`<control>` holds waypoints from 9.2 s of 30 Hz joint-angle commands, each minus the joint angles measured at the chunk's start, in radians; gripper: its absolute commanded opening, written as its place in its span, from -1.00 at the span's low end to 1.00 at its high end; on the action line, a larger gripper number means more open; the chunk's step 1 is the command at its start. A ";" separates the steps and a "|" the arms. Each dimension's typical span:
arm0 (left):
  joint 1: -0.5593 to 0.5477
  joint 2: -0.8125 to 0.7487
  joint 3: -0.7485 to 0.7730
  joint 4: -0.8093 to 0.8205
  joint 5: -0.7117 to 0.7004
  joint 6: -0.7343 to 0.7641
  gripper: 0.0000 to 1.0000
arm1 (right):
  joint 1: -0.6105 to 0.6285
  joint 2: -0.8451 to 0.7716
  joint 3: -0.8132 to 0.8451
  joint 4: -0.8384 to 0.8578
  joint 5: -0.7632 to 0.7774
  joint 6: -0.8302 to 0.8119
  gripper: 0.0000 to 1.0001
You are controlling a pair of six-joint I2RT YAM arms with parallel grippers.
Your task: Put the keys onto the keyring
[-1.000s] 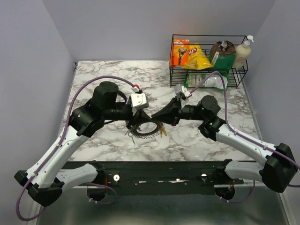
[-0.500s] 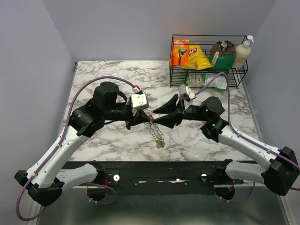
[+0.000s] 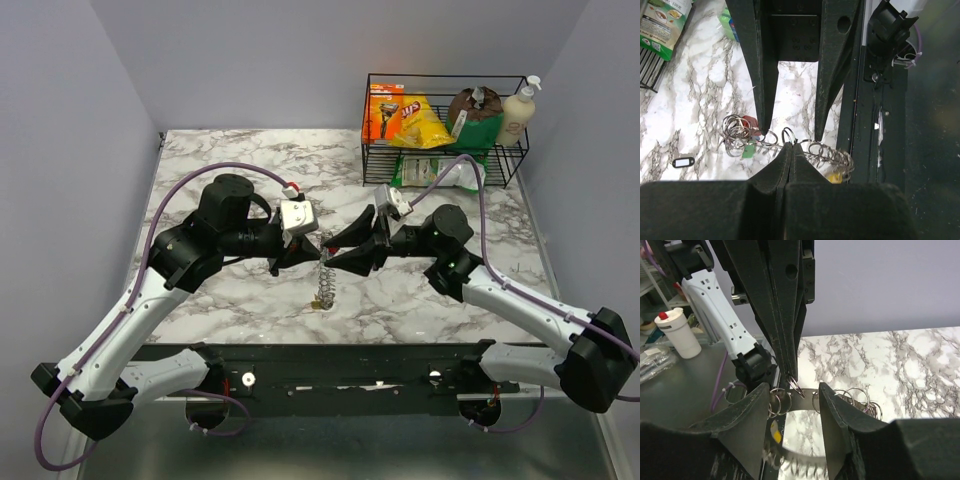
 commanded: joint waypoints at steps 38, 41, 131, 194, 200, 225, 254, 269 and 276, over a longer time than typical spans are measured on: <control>-0.002 -0.272 -0.324 0.623 -0.184 -0.378 0.37 | 0.001 -0.060 -0.187 0.580 0.150 0.274 -0.99; -0.002 -0.283 -0.382 0.733 -0.136 -0.423 0.36 | -0.001 -0.057 -0.230 0.708 0.210 0.345 -0.99; -0.017 -0.194 -0.481 0.999 0.000 -0.493 -0.71 | -0.001 0.007 -0.289 1.010 0.293 0.545 -0.99; -0.019 -0.139 -0.508 0.991 -0.047 -0.504 -0.26 | -0.002 -0.054 -0.365 1.036 0.425 0.511 -0.99; -0.019 -0.128 -0.505 0.983 -0.046 -0.504 -0.26 | -0.002 -0.057 -0.368 1.036 0.426 0.508 -0.99; -0.020 -0.124 -0.511 0.989 -0.052 -0.521 -0.40 | -0.002 -0.063 -0.375 1.044 0.431 0.509 -0.99; -0.023 -0.174 -0.314 0.519 -0.165 -0.235 -1.00 | -0.021 -0.213 -0.346 0.667 0.315 0.294 0.61; -0.029 -0.171 -0.218 0.308 -0.159 -0.058 -1.00 | -0.024 -0.143 -0.073 0.070 -0.016 -0.020 0.57; -0.029 -0.234 -0.338 0.489 -0.129 -0.148 -1.00 | -0.024 -0.076 -0.070 0.154 -0.045 0.035 0.42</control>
